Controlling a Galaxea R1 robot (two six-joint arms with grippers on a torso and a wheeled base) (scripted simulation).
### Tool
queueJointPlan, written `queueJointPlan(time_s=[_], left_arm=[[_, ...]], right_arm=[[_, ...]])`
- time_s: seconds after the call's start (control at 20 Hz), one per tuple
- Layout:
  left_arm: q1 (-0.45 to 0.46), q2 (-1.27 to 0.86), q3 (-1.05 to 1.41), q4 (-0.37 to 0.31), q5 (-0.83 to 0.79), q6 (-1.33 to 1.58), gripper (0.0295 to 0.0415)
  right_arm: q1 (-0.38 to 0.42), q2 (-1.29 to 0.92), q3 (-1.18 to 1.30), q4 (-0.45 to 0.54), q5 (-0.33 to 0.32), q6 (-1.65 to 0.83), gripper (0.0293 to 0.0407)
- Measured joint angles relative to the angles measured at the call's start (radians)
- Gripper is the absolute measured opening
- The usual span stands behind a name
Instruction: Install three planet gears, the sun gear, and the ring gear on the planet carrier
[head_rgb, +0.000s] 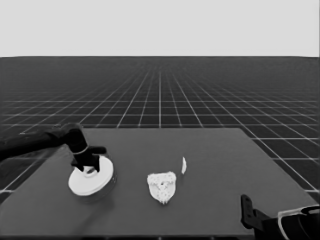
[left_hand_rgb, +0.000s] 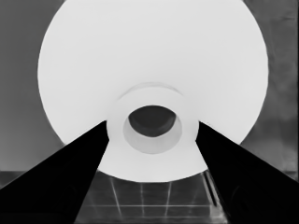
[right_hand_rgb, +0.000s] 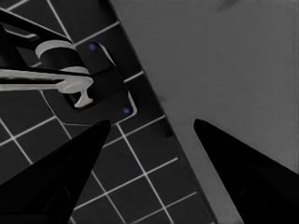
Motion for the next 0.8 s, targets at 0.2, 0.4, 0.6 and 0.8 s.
queueJointPlan(time_s=[0.2,0.4,0.6,0.8], left_arm=[[-0.071,-0.008,0.014,-0.052,0.043,-0.003,0.0348],[-0.078,-0.008,0.014,-0.058,0.048,-0.002,0.0348],[-0.038,0.667,-0.014,0.012,0.114,-0.657,0.0348],[-0.033,0.801,-0.179,0.013,0.111,-0.616,0.0348]], right_arm=[[0.0,0.0,0.0,0.0,0.0,0.0,0.0385],[0.0,0.0,0.0,0.0,0.0,0.0,0.0385],[0.0,0.0,0.0,0.0,0.0,0.0,0.0385],[0.0,0.0,0.0,0.0,0.0,0.0,0.0385]])
